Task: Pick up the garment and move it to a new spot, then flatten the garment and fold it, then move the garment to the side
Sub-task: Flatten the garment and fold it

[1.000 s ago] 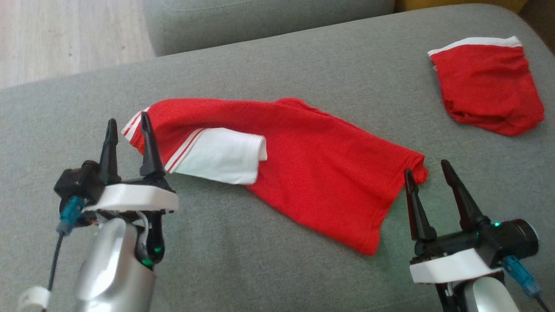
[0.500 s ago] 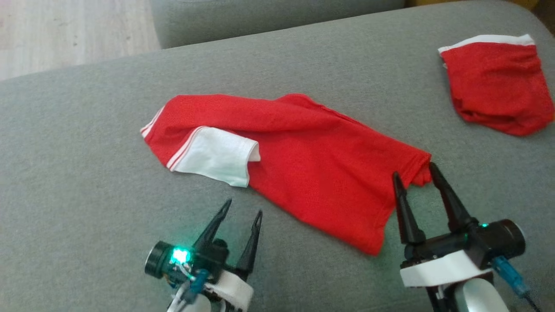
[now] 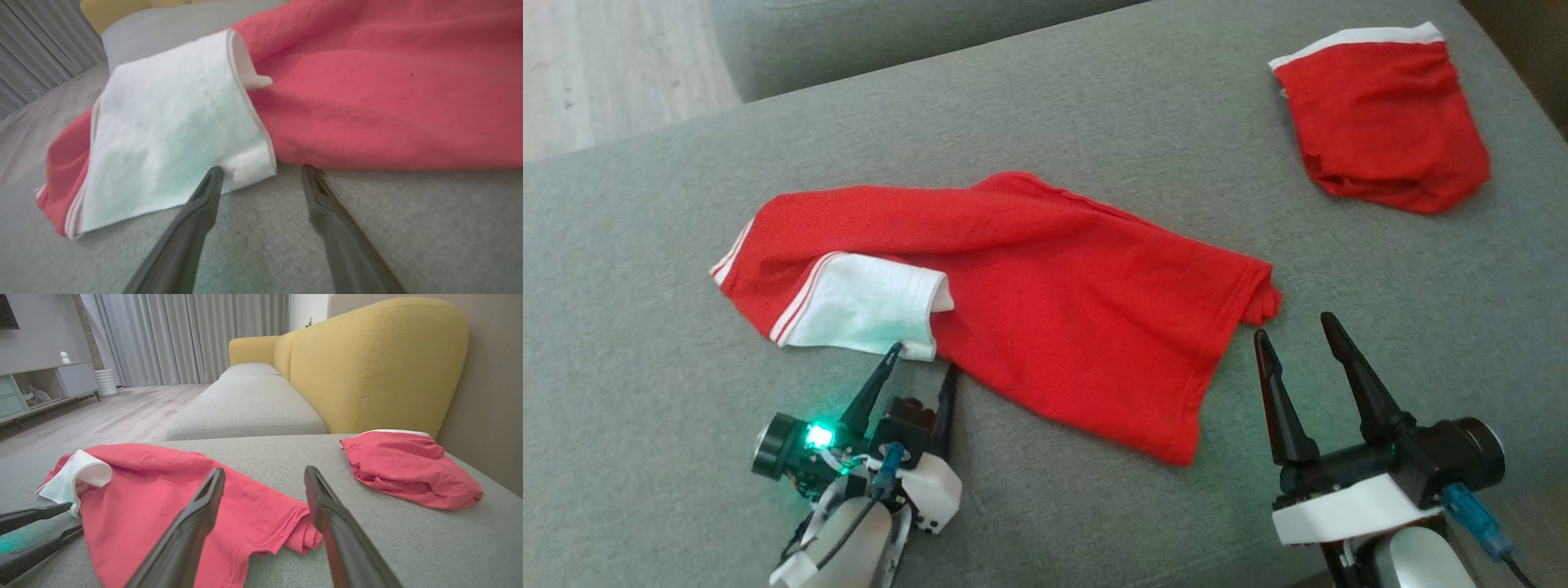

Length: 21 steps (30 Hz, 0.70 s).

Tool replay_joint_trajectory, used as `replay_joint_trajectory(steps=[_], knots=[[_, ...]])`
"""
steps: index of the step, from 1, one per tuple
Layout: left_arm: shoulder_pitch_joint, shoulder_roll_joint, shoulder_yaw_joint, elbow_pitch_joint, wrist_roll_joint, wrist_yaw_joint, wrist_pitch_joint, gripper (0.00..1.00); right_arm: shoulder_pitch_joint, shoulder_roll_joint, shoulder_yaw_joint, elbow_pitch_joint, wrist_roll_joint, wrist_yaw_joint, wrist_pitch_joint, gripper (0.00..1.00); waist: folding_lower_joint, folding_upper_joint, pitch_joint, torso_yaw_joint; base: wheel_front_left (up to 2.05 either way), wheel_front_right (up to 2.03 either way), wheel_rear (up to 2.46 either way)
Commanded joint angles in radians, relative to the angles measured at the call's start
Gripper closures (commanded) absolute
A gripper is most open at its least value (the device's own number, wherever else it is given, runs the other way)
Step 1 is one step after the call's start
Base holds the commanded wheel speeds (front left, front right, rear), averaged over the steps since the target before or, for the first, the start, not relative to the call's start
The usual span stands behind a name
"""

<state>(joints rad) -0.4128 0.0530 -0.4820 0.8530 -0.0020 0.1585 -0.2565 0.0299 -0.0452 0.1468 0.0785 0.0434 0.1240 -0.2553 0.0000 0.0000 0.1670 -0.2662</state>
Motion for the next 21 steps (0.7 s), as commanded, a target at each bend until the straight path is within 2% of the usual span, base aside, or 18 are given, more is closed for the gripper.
replay_joint_trajectory(steps=[1, 3, 4, 5, 6, 11, 14, 17, 21], knots=[[-0.039, 0.021, 0.036, -0.001, -0.009, 0.007, -0.005, 0.0, -0.032, -0.005, 0.018, -0.028, 0.006, 0.007, -0.006, 0.0, 0.0, 0.0, 0.001, -0.013, 0.0, 0.0, 0.0], [-0.047, 0.026, 0.039, 0.014, -0.014, 0.008, -0.005, 0.0, -0.032, -0.005, 0.017, -0.027, 0.01, 0.007, -0.006, 0.0, 0.0, 0.0, 0.001, -0.02, 0.0, 0.0, 0.0], [-0.05, 0.027, 0.039, 0.02, -0.016, 0.009, -0.005, 0.27, -0.031, -0.005, 0.018, -0.028, 0.011, 0.007, -0.006, 0.0, 0.0, 0.0, 0.001, -0.022, 0.0, 0.0, 0.0], [-0.052, 0.027, 0.04, 0.02, -0.018, 0.011, -0.005, 0.67, -0.03, -0.005, 0.018, -0.028, 0.013, 0.007, -0.006, 0.0, 0.0, 0.0, 0.001, -0.024, 0.0, 0.0, 0.0], [-0.052, 0.028, 0.04, 0.019, -0.019, 0.012, -0.005, 0.98, -0.029, -0.005, 0.017, -0.029, 0.014, 0.007, -0.006, 0.0, 0.0, 0.0, 0.001, -0.025, 0.0, 0.0, 0.0], [-0.025, 0.04, 0.019, 0.001, -0.011, 0.015, -0.005, 1.0, -0.017, -0.005, 0.012, -0.022, 0.022, 0.007, -0.006, 0.0, 0.0, 0.0, -0.009, -0.013, 0.0, 0.0, 0.0], [0.008, 0.055, 0.022, -0.043, -0.015, 0.03, -0.005, 1.0, -0.008, -0.005, 0.012, -0.015, 0.024, 0.007, -0.006, 0.0, 0.0, 0.0, -0.018, 0.001, 0.0, 0.0, 0.0], [0.046, 0.088, 0.035, -0.125, -0.015, 0.063, -0.005, 1.0, 0.008, -0.007, 0.029, 0.012, 0.015, 0.007, -0.006, 0.0, 0.0, 0.0, -0.026, 0.022, 0.0, 0.0, 0.0], [0.084, 0.166, 0.045, -0.25, 0.015, 0.11, -0.005, 1.0, 0.042, -0.027, 0.08, 0.074, -0.004, 0.007, -0.006, 0.0, 0.0, 0.0, -0.037, 0.066, 0.0, 0.0, 0.0]])
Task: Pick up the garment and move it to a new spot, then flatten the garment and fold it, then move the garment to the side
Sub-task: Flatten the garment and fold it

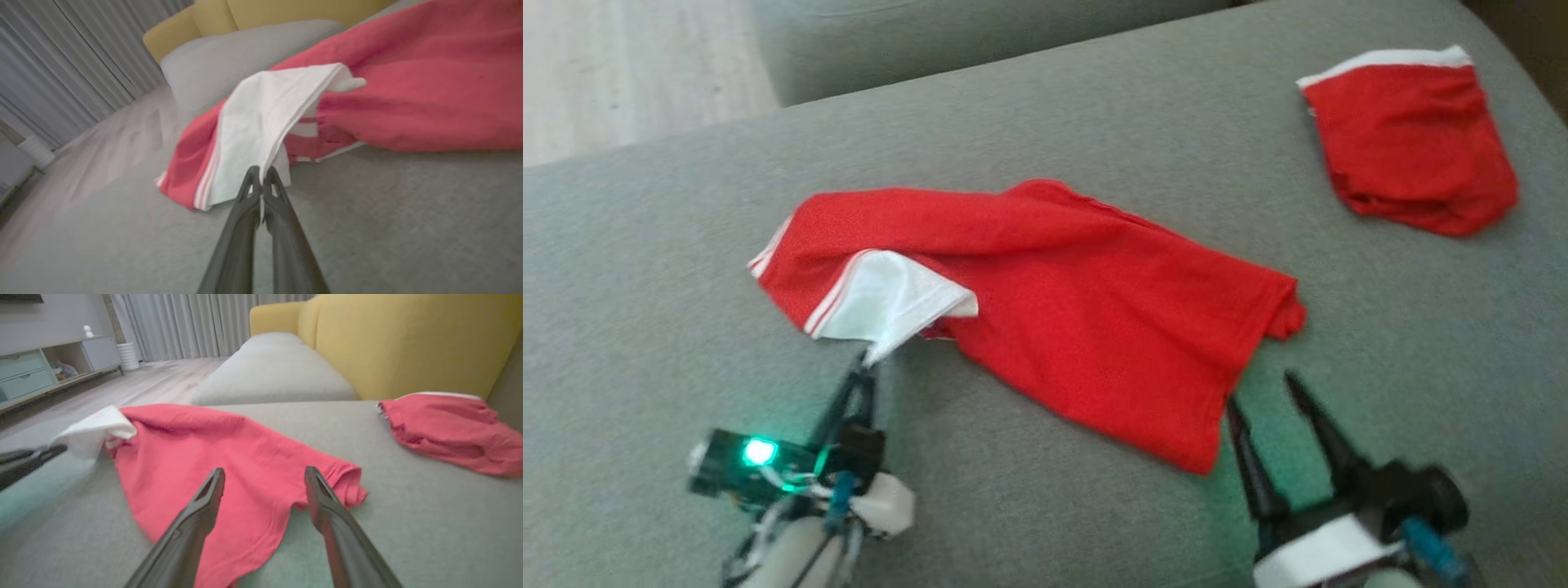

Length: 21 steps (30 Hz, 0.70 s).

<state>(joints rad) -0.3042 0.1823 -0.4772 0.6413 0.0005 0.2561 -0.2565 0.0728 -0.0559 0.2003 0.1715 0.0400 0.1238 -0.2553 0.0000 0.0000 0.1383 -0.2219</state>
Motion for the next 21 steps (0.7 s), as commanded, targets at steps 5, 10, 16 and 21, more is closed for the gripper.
replay_joint_trajectory(steps=[5, 10, 16, 21], knots=[[-0.014, 0.105, 0.055, -0.144, 0.028, 0.033, -0.005, 1.0, 0.025, -0.044, 0.064, 0.064, 0.001, 0.007, -0.006, 0.0, 0.0, 0.0, -0.012, 0.055, 0.0, 0.0, 0.0], [-0.016, 0.159, 0.08, -0.219, 0.02, 0.037, -0.005, 1.0, -0.006, -0.089, 0.157, 0.184, -0.029, 0.007, -0.006, 0.0, 0.0, 0.0, -0.004, 0.068, 0.0, 0.0, 0.0], [-0.013, 0.187, 0.101, -0.254, 0.001, 0.041, -0.005, 1.0, -0.063, -0.096, 0.227, 0.3, 0.009, 0.007, -0.006, 0.0, 0.0, 0.0, 0.004, 0.073, 0.0, 0.0, 0.0], [-0.008, 0.195, 0.108, -0.271, -0.012, 0.045, -0.003, 1.0, -0.087, -0.095, 0.221, 0.31, 0.001, 0.007, -0.006, 0.0, 0.0, 0.0, 0.008, 0.077, 0.0, 0.0, 0.0]])
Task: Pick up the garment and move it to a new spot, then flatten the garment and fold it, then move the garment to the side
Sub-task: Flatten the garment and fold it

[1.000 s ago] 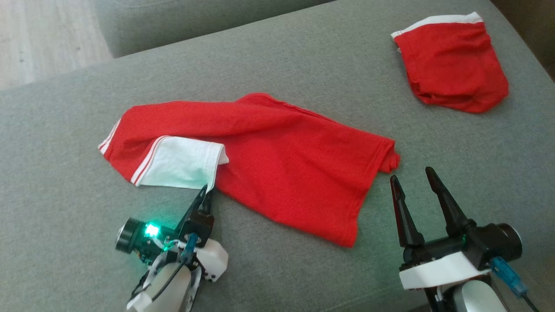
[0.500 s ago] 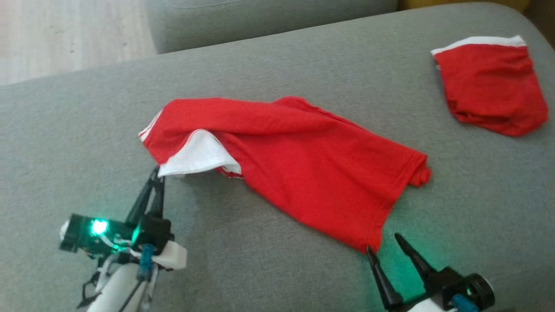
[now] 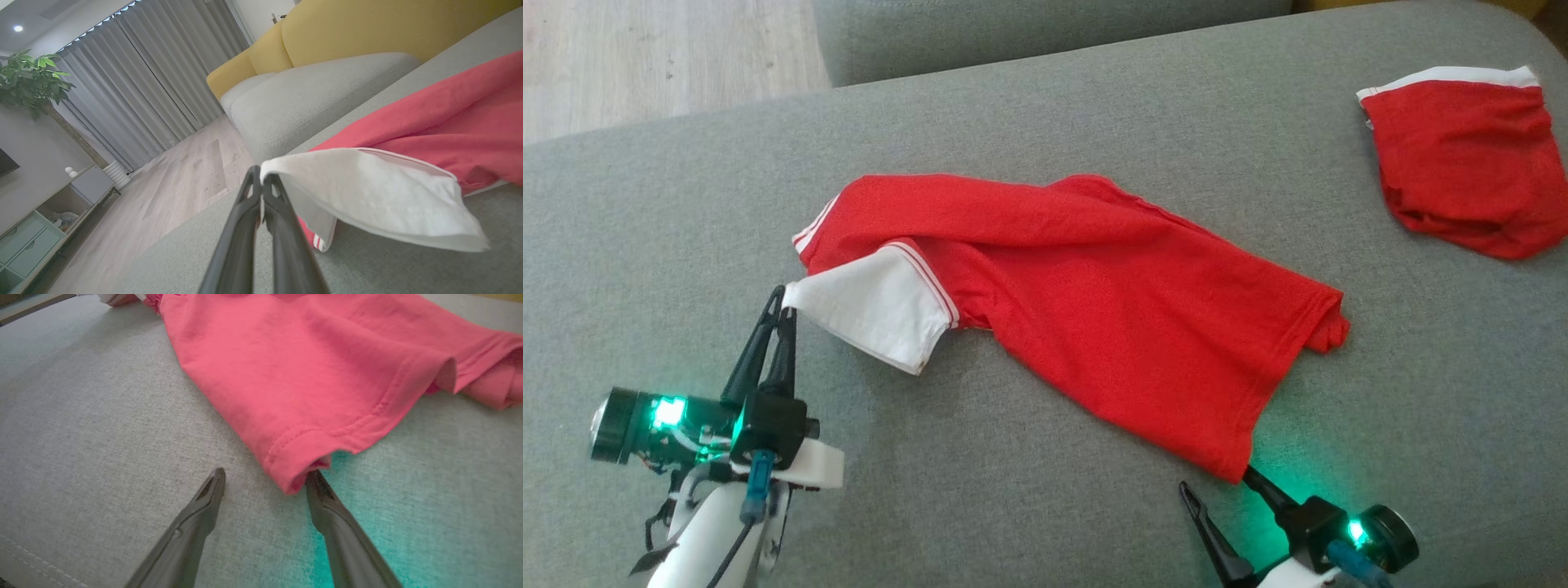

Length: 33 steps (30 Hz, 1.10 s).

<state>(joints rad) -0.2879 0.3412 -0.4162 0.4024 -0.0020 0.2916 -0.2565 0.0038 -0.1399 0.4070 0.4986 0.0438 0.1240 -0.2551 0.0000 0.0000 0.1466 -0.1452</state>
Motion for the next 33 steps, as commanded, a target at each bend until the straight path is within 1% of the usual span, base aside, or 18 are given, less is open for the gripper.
replay_joint_trajectory(steps=[1, 7, 8, 9, 10, 14, 17, 21, 24, 25, 28, 33], knots=[[-0.023, 0.037, 0.047, -0.035, -0.011, 0.009, -0.002, 1.0, -0.018, -0.01, 0.011, -0.017, -0.005, 0.007, -0.007, 0.0, 0.0, 0.0, 0.0, 0.002, 0.0, 0.0, 0.0], [-0.016, 0.035, 0.048, -0.05, -0.027, 0.013, 0.001, 1.0, -0.016, -0.008, -0.001, -0.018, -0.008, 0.007, -0.007, 0.0, 0.0, 0.0, -0.005, 0.007, 0.0, 0.0, 0.0], [-0.016, 0.035, 0.049, -0.053, -0.029, 0.014, 0.0, 1.0, -0.017, -0.008, -0.001, -0.017, -0.007, 0.007, -0.007, 0.05, 0.0, 0.0, -0.006, 0.007, 0.0, 0.0, 0.0], [-0.015, 0.036, 0.05, -0.055, -0.032, 0.014, 0.0, 1.0, -0.02, -0.006, 0.0, -0.017, -0.002, 0.007, -0.007, 0.6, 0.0, 0.0, -0.007, 0.006, 0.0, 0.0, 0.0], [-0.013, 0.038, 0.051, -0.056, -0.035, 0.014, 0.0, 1.0, -0.023, -0.004, -0.001, -0.019, 0.001, 0.007, -0.007, 1.0, 0.0, 0.0, -0.009, 0.005, 0.0, 0.0, 0.0], [-0.004, 0.052, 0.058, -0.062, -0.045, 0.014, 0.0, 1.0, -0.033, 0.0, -0.006, -0.03, 0.014, 0.007, -0.007, 1.0, 0.0, 0.0, -0.019, -0.002, 0.0, 0.0, 0.0], [-0.007, 0.064, 0.066, -0.082, -0.05, 0.016, -0.001, 1.0, -0.033, 0.0, -0.015, -0.062, 0.031, 0.007, -0.007, 1.0, 0.0, 0.0, -0.028, -0.006, 0.0, 0.0, 0.0], [-0.015, 0.086, 0.075, -0.143, -0.05, 0.015, -0.002, 1.0, -0.023, -0.001, -0.067, -0.17, 0.062, 0.007, -0.007, 1.0, 0.0, 0.0, -0.047, -0.009, 0.0, 0.0, 0.0], [-0.034, 0.116, 0.082, -0.207, -0.047, 0.001, -0.003, 1.0, -0.024, -0.016, -0.117, -0.275, 0.083, 0.007, -0.007, 1.0, 0.0, 0.0, -0.063, -0.011, 0.0, 0.0, 0.0], [-0.034, 0.116, 0.082, -0.207, -0.047, 0.001, -0.003, 1.0, -0.024, -0.016, -0.117, -0.275, 0.083, 0.007, -0.007, 1.0, 0.0, 0.0, -0.063, -0.011, 0.0, 0.0, 0.0], [-0.068, 0.154, 0.091, -0.27, -0.043, -0.022, -0.004, 1.0, -0.037, -0.041, -0.172, -0.381, 0.108, 0.007, -0.007, 1.0, 0.0, 0.0, -0.085, -0.013, 0.0, 0.0, 0.0], [-0.175, 0.225, 0.094, -0.386, -0.015, -0.078, -0.005, 1.0, -0.093, -0.12, -0.277, -0.516, 0.173, 0.007, -0.007, 1.0, 0.0, 0.0, -0.121, -0.01, 0.0, 0.0, 0.0]])
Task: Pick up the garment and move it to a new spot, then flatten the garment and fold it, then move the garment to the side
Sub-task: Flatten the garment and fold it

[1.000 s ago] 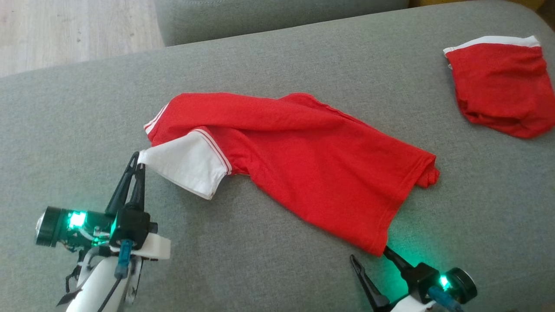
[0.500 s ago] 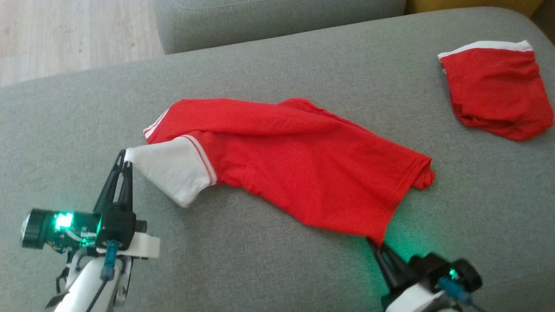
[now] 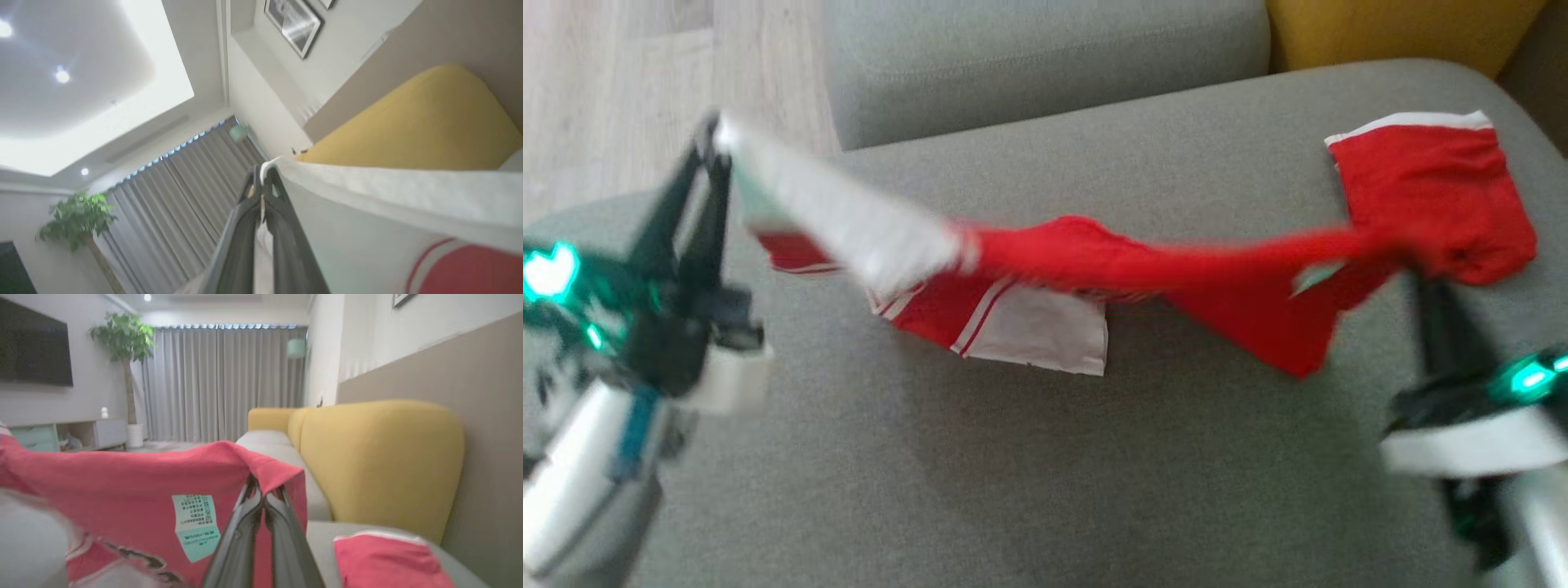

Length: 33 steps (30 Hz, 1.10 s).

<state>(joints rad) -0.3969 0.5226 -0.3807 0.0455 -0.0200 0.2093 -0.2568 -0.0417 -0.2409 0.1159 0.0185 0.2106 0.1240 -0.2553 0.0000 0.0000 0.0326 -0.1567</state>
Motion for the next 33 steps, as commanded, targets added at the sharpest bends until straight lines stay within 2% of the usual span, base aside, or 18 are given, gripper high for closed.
replay_joint_trajectory(steps=[1, 6, 10, 13, 15, 18, 22, 25, 26, 27, 29, 33], knots=[[-0.095, 0.054, 0.061, -0.05, 0.006, -0.009, -0.004, 1.0, -0.063, -0.034, -0.007, -0.052, 0.03, 0.007, -0.006, 1.0, 0.0, 0.0, -0.016, 0.003, 0.0, 0.0, 0.0], [-0.27, 0.082, 0.076, -0.129, -0.013, -0.08, -0.001, 1.0, -0.168, -0.148, -0.068, -0.104, 0.133, 0.007, -0.006, 1.0, 0.0, 0.0, -0.044, 0.015, 0.0, 0.0, 0.0], [-0.433, 0.072, 0.058, -0.104, -0.043, -0.16, 0.028, 1.0, -0.295, -0.254, -0.046, -0.091, 0.186, 0.007, 0.029, 1.0, 0.0, 0.0, -0.05, 0.021, 0.0, 0.0, 0.0], [-0.54, 0.038, 0.038, -0.004, -0.084, -0.218, 0.06, 1.0, -0.414, -0.295, 0.024, -0.024, 0.235, 0.007, 0.084, 1.0, 0.0, 0.0, -0.045, 0.025, 0.0, 0.0, 0.0], [-0.609, 0.017, 0.019, 0.094, -0.104, -0.258, 0.077, 1.0, -0.5, -0.305, 0.087, 0.057, 0.279, 0.007, 0.117, 1.0, 0.0, 0.0, -0.032, 0.029, 0.0, 0.0, 0.0], [-0.709, -0.005, -0.02, 0.261, -0.094, -0.293, 0.082, 1.0, -0.631, -0.299, 0.188, 0.212, 0.336, 0.007, 0.145, 1.0, 0.0, 0.0, -0.003, 0.037, 0.0, 0.0, 0.0], [-0.864, -0.029, -0.05, 0.455, -0.056, -0.301, 0.055, 1.0, -0.821, -0.265, 0.261, 0.425, 0.393, 0.007, 0.124, 1.0, 0.0, 0.0, 0.087, 0.046, 0.0, 0.0, 0.0], [-0.998, -0.048, -0.049, 0.548, -0.019, -0.266, 0.024, 1.0, -0.968, -0.243, 0.277, 0.543, 0.414, 0.007, 0.067, 1.0, 0.0, 0.0, 0.179, 0.057, 0.0, 0.0, 0.0], [-1.081, -0.058, -0.046, 0.578, 0.002, -0.239, 0.007, 1.0, -1.061, -0.233, 0.281, 0.584, 0.425, 0.007, 0.03, 1.0, 0.0, 0.0, 0.236, 0.063, 0.0, 0.0, 0.0], [-1.081, -0.058, -0.046, 0.578, 0.002, -0.239, 0.007, 1.0, -1.061, -0.233, 0.281, 0.584, 0.425, 0.007, 0.03, 1.0, 0.0, 0.0, 0.236, 0.063, 0.0, 0.0, 0.0], [-1.178, -0.073, -0.04, 0.577, 0.011, -0.226, -0.003, 1.0, -1.175, -0.243, 0.286, 0.596, 0.438, 0.007, 0.001, 1.0, 0.0, 0.0, 0.311, 0.074, 0.0, 0.0, 0.0], [-1.182, -0.064, -0.055, 0.467, 0.005, -0.259, -0.004, 1.0, -1.236, -0.296, 0.328, 0.572, 0.424, 0.007, -0.006, 1.0, 0.0, 0.0, 0.393, 0.098, 0.0, 0.0, 0.0]])
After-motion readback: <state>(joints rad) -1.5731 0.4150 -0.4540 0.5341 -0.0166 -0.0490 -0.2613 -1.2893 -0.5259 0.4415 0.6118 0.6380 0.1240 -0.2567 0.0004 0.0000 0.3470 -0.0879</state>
